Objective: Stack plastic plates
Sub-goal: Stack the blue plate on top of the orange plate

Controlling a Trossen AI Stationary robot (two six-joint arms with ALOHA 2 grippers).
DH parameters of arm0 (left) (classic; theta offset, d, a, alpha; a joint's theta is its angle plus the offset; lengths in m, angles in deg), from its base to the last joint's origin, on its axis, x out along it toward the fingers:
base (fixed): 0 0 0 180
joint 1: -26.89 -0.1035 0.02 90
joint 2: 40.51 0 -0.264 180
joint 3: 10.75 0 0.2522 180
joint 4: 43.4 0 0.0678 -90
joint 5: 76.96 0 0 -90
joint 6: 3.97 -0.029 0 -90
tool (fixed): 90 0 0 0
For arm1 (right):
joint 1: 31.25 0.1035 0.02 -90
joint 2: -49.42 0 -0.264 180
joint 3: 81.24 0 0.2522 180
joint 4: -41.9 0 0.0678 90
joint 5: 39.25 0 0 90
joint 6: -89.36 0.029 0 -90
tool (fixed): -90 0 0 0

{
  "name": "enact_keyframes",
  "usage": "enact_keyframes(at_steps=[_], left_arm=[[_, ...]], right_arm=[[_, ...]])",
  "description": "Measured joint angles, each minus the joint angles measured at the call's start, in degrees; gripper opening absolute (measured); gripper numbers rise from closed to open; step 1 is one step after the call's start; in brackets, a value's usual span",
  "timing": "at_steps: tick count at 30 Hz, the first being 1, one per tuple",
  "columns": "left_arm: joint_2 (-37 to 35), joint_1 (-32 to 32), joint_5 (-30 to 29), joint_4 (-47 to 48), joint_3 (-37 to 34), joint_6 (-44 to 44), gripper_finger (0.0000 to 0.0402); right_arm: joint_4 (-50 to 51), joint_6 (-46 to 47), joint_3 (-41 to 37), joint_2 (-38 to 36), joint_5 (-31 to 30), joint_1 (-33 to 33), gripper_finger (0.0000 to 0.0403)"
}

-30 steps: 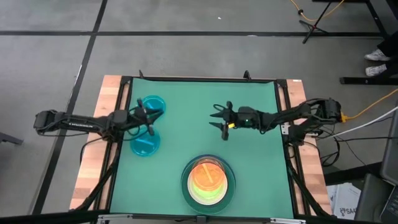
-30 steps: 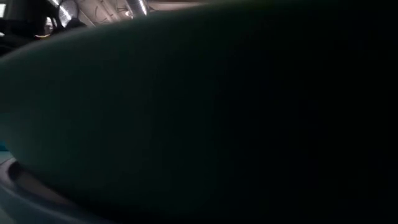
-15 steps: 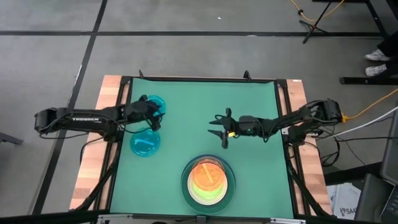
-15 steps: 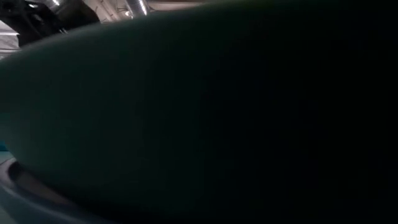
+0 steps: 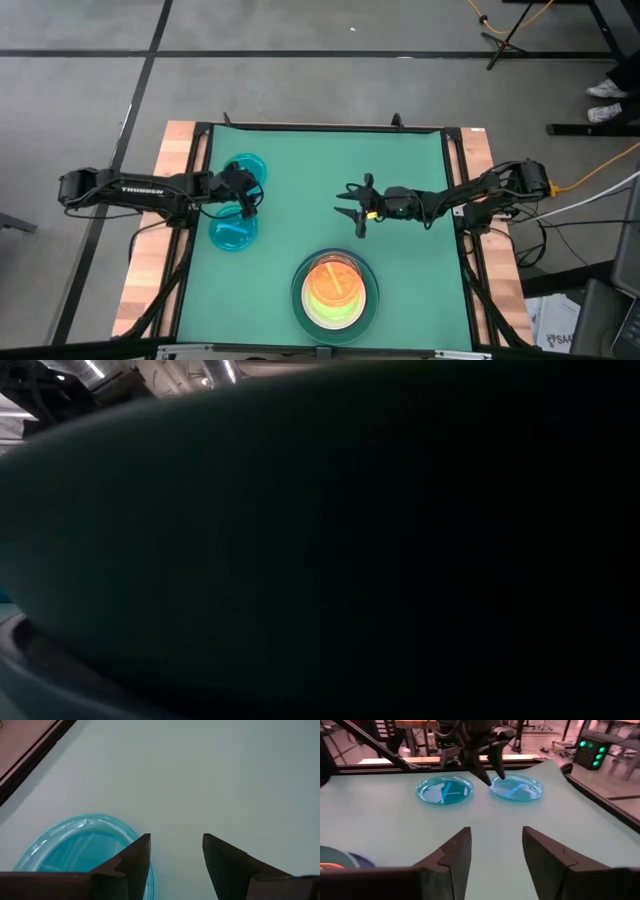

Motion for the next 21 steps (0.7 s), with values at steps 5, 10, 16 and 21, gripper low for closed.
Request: enact_keyframes(at_steps=[5, 10, 16, 21], left_arm=[[1.9, 0.0, -0.4, 0.5, -0.1, 0.9, 0.0174], [6.3, 0.0, -2.9, 0.1, -0.1, 6.3, 0.0174], [11.4, -0.9, -1.9, 1.2, 1.1, 6.3, 0.0174], [13.7, -1.8, -3.2, 5.7, 4.2, 6.2, 0.0174]], right_arm=[[0.0, -1.5, 0.0, 0.0, -2.9, 0.0, 0.0169], [0.1, -2.8, 0.0, 0.0, -5.2, -0.1, 0.0169], [1.5, -2.9, 0.0, 0.0, -5.3, -0.1, 0.0169], [1.0, -3.6, 0.0, 0.0, -6.0, -0.5, 0.0169]])
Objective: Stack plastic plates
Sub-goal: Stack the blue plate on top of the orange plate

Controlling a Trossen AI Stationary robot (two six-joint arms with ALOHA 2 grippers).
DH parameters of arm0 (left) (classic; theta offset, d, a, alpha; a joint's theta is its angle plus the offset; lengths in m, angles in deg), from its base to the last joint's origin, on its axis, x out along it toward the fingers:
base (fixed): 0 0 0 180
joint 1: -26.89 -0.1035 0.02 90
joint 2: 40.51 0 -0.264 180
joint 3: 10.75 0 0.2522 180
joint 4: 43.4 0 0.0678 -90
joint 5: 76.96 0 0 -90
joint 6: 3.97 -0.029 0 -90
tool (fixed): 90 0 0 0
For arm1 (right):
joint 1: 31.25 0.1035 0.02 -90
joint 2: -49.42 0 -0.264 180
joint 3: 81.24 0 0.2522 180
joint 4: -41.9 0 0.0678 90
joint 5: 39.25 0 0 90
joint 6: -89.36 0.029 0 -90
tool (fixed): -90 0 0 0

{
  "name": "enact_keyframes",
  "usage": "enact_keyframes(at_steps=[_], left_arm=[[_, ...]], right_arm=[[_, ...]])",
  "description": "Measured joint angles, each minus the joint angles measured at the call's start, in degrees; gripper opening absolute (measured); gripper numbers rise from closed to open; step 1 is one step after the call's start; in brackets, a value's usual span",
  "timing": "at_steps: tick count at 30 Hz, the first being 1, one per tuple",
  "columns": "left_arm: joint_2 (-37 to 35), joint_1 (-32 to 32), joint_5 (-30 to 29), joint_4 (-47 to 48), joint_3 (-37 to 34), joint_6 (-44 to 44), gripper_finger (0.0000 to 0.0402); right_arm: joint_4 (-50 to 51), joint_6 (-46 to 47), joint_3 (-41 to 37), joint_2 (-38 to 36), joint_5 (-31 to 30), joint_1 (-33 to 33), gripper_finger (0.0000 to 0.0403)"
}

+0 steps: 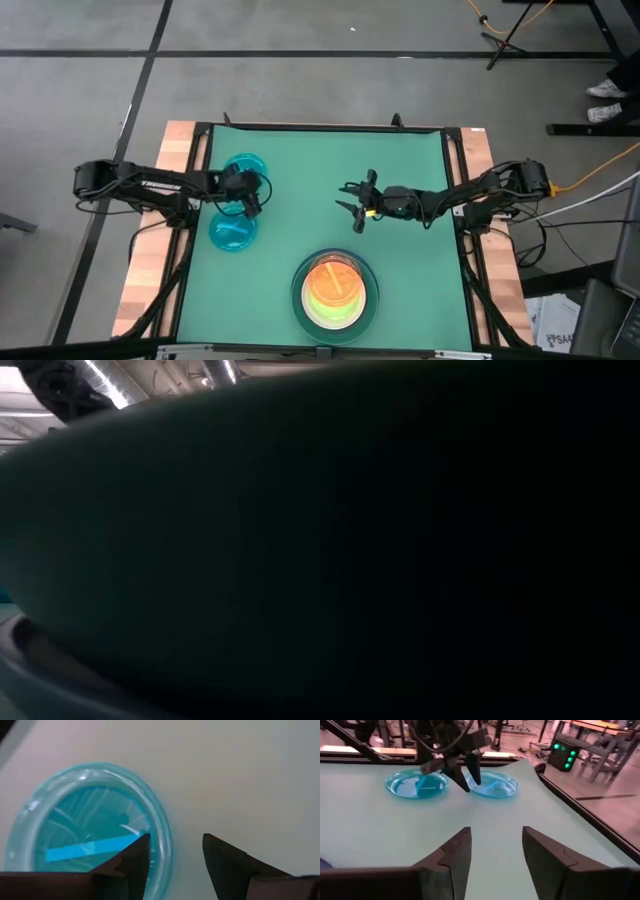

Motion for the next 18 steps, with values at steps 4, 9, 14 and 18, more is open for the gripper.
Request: enact_keyframes(at_steps=[4, 9, 14, 18], left_arm=[[0.4, -1.4, -0.2, 2.9, 2.4, 0.1, 0.0174], [0.5, -3.7, 1.4, 8.2, 5.4, 1.3, 0.0174], [0.6, -6.2, 1.9, 9.1, 5.8, 1.3, 0.0174], [2.1, -7.8, 3.5, 9.0, 5.8, 0.9, 0.0174]], right_arm=[[1.2, -0.2, 0.0, 0.0, -0.3, 0.0, 0.0169], [2.3, -0.2, 0.0, 0.0, -0.3, 0.0, 0.0169], [2.4, -0.2, 0.0, 0.0, -0.3, 0.0, 0.0169], [2.4, -0.2, 0.0, 0.0, -0.4, 0.0, 0.0169]])
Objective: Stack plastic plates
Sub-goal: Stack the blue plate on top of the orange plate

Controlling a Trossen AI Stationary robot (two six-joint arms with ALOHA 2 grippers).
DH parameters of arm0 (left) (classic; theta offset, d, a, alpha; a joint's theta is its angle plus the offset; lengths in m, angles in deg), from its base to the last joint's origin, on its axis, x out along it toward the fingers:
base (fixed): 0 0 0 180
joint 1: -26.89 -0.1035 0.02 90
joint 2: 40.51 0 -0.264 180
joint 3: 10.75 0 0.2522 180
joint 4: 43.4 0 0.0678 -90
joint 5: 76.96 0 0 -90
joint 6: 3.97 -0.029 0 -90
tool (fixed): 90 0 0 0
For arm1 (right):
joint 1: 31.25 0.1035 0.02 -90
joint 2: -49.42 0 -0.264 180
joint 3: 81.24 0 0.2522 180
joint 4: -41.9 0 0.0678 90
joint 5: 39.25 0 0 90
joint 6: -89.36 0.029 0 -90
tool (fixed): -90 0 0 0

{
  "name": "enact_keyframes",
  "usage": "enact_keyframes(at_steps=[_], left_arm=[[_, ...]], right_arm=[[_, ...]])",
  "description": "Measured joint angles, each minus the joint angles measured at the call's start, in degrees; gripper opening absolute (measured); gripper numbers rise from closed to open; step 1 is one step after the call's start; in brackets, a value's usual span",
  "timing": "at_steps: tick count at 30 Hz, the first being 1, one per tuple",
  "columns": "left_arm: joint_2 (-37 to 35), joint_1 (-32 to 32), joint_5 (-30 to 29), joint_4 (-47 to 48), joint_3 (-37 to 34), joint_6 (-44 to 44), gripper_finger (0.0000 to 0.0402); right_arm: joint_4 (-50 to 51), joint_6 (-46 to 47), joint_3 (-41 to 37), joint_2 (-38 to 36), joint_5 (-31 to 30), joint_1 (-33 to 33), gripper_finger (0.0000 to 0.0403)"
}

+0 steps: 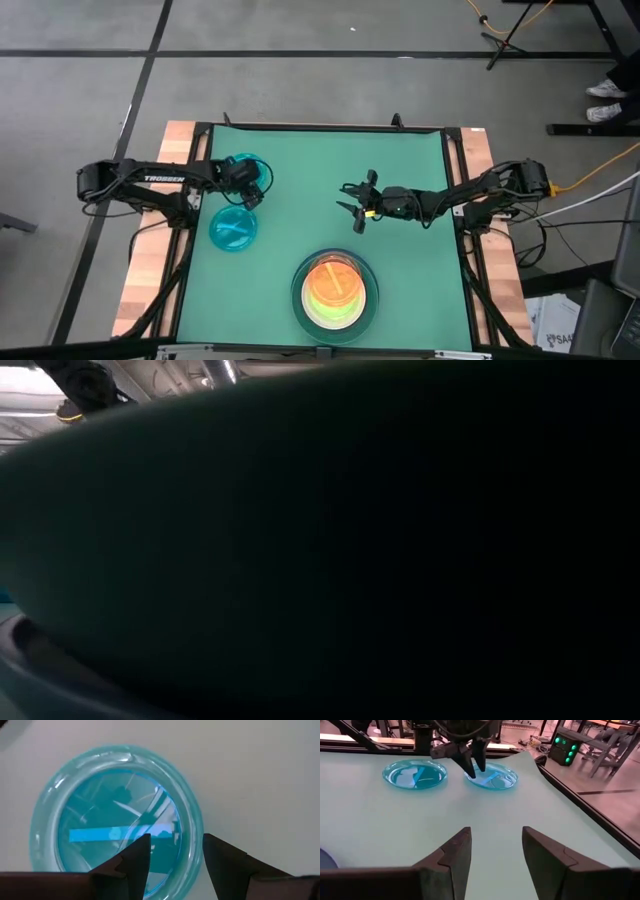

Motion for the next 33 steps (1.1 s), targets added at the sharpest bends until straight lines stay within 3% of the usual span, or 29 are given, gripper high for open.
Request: enact_keyframes(at_steps=[12, 21, 33], left_arm=[[6.5, -0.1, -0.3, -2.1, 0.0, -3.0, 0.0174], [6.7, 0.0, -0.3, -0.6, 1.4, -4.3, 0.0174], [6.7, 1.8, 4.2, -0.2, 3.1, -4.1, 0.0174]], right_arm=[[0.0, -0.4, 0.0, 0.0, 0.0, 0.0, 0.0169], [0.0, -0.2, 0.0, 0.0, 0.0, 0.0, 0.0169], [0.3, 0.1, 0.0, 0.0, 0.0, 0.1, 0.0169]])
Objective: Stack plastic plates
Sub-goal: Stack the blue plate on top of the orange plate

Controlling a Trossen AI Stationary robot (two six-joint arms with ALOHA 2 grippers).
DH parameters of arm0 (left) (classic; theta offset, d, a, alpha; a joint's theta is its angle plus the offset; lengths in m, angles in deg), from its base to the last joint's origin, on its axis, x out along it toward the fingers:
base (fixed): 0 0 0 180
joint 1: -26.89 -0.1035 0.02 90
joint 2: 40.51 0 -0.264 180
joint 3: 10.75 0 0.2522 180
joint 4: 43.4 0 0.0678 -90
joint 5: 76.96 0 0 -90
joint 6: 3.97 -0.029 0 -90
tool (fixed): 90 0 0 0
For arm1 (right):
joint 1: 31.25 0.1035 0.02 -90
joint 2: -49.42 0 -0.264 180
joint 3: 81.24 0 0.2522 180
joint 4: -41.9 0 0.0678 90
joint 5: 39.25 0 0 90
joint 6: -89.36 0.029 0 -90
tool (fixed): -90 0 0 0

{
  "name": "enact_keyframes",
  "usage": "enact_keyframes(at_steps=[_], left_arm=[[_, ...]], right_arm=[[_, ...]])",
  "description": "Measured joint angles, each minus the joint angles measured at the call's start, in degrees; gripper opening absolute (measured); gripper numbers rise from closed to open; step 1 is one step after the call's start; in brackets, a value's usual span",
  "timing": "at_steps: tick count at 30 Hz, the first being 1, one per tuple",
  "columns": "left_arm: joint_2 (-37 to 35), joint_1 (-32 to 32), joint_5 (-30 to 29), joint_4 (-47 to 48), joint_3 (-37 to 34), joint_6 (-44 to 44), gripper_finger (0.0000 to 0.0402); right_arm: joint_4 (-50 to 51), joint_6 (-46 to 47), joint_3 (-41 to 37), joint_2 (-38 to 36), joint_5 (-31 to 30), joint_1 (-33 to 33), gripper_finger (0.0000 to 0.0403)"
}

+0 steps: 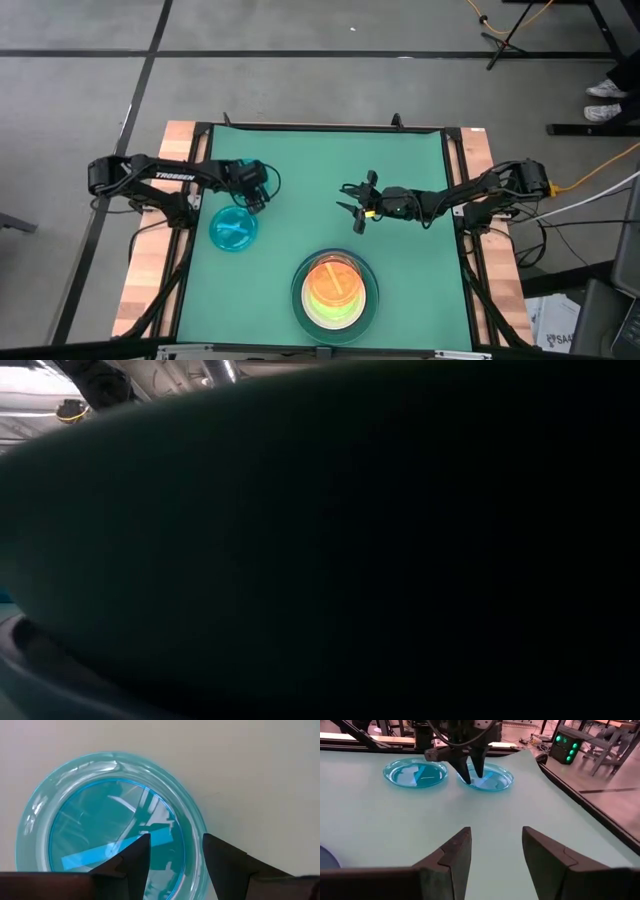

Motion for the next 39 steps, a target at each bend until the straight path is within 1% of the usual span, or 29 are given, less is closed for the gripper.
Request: enact_keyframes(at_steps=[3, 7, 13, 19, 23, 31, 33, 35, 39], left_arm=[[0.0, 1.2, -0.5, -0.5, 0.0, -0.3, 0.0174], [0.0, 2.2, -3.0, 0.5, 0.5, -0.9, 0.0174], [0.0, 4.9, -2.1, 1.3, 3.1, -1.5, 0.0174], [1.0, 6.9, -2.1, -0.8, 1.5, -0.6, 0.0174], [2.6, 7.3, -6.2, -1.6, 0.0, -0.4, 0.0174], [4.7, 7.1, -10.3, -2.0, -0.7, -0.4, 0.0172], [4.7, 7.1, -11.5, -2.1, -0.7, -0.4, 0.0162], [4.7, 7.1, -11.9, -2.1, -0.7, -0.5, 0.0144], [4.7, 7.1, -9.5, -2.0, -0.7, -3.1, 0.0092]], right_arm=[[0.7, 1.4, 0.0, 0.0, 0.0, 0.0, 0.0169], [0.7, 1.5, 0.0, 0.0, 0.0, 0.0, 0.0169], [0.7, 2.6, 0.0, 0.0, 0.0, 0.0, 0.0169], [0.6, 4.3, 0.0, 0.0, 0.1, 0.0, 0.0169], [0.6, 5.5, 0.0, 0.0, 0.1, 0.0, 0.0169], [0.4, 5.6, 0.0, 0.0, 0.1, 0.0, 0.0169], [0.2, 5.6, 0.0, 0.0, 0.1, 0.0, 0.0169], [-0.4, 5.6, 0.0, 0.0, -0.1, 0.0, 0.0169], [-2.5, 5.2, 0.0, 0.0, -0.4, 0.0, 0.0169]])
